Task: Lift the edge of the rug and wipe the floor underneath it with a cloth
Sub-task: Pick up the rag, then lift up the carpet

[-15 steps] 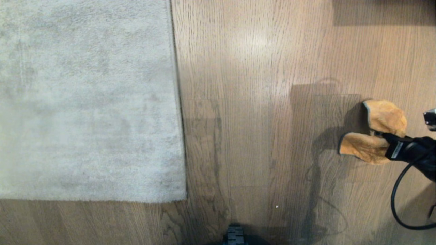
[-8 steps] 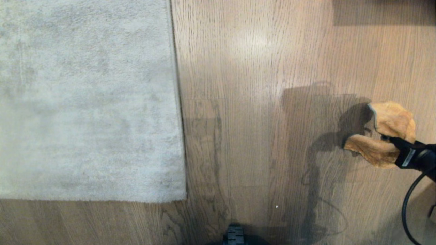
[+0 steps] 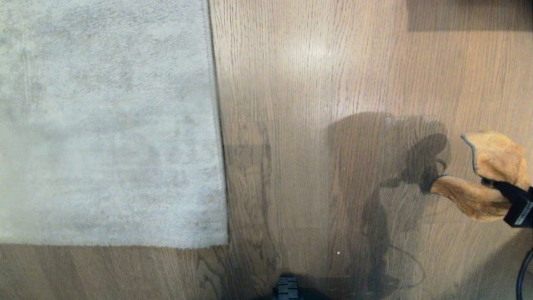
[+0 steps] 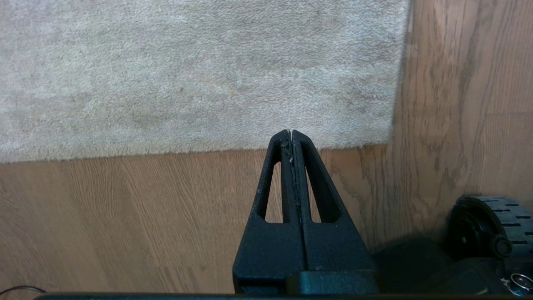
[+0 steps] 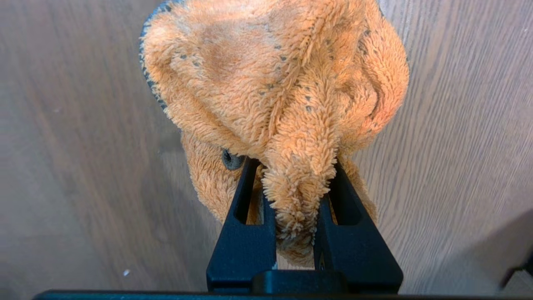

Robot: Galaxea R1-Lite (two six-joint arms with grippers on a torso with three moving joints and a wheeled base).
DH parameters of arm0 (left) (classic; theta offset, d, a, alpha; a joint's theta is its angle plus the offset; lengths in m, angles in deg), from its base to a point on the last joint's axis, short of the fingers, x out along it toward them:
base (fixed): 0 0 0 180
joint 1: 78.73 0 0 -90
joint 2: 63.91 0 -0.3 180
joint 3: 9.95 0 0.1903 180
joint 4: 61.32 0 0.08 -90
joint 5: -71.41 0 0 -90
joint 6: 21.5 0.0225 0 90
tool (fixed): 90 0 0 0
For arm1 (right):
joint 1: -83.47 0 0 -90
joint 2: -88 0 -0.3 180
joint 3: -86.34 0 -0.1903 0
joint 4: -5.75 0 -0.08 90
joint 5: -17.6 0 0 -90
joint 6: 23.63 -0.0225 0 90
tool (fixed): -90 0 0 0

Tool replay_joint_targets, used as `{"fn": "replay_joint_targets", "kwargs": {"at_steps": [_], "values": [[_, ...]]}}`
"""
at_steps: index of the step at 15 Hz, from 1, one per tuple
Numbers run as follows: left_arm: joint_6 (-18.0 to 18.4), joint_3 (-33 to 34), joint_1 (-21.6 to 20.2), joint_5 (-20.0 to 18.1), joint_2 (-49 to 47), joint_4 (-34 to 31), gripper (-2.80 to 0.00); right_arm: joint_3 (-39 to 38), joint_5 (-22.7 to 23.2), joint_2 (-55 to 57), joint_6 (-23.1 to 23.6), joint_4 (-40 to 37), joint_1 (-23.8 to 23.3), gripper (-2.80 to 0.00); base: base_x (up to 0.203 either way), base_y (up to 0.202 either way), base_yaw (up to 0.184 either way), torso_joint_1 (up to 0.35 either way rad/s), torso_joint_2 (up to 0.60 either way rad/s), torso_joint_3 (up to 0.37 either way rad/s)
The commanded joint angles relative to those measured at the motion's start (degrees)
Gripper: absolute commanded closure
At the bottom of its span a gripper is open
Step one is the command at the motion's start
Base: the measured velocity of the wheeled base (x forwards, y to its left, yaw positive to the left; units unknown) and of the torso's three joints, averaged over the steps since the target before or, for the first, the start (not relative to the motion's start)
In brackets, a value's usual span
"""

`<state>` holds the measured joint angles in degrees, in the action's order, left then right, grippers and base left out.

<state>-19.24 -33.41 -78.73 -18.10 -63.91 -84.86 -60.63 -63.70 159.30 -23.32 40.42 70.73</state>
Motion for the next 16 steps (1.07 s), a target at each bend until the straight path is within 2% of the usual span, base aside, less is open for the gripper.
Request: {"fn": "replay_joint_targets", "kwargs": {"at_steps": [1, 6, 16], "values": [[0.0, 0.0, 0.0, 0.0, 0.0, 0.0, 0.00, -1.9, 0.0, -6.7, 0.0, -1.8, 1.3, 0.00, 0.000, 0.000, 0.000, 0.000, 0.00, 0.000], [0.0, 0.0, 0.0, 0.0, 0.0, 0.0, 0.00, -7.9, -0.3, -20.0, 0.4, -11.3, 6.1, 0.00, 0.000, 0.000, 0.000, 0.000, 0.00, 0.000], [0.0, 0.0, 0.0, 0.0, 0.0, 0.0, 0.00, -9.7, -0.6, -45.2, 7.9, -37.9, 7.8, 0.00, 0.000, 0.000, 0.000, 0.000, 0.00, 0.000]]}}
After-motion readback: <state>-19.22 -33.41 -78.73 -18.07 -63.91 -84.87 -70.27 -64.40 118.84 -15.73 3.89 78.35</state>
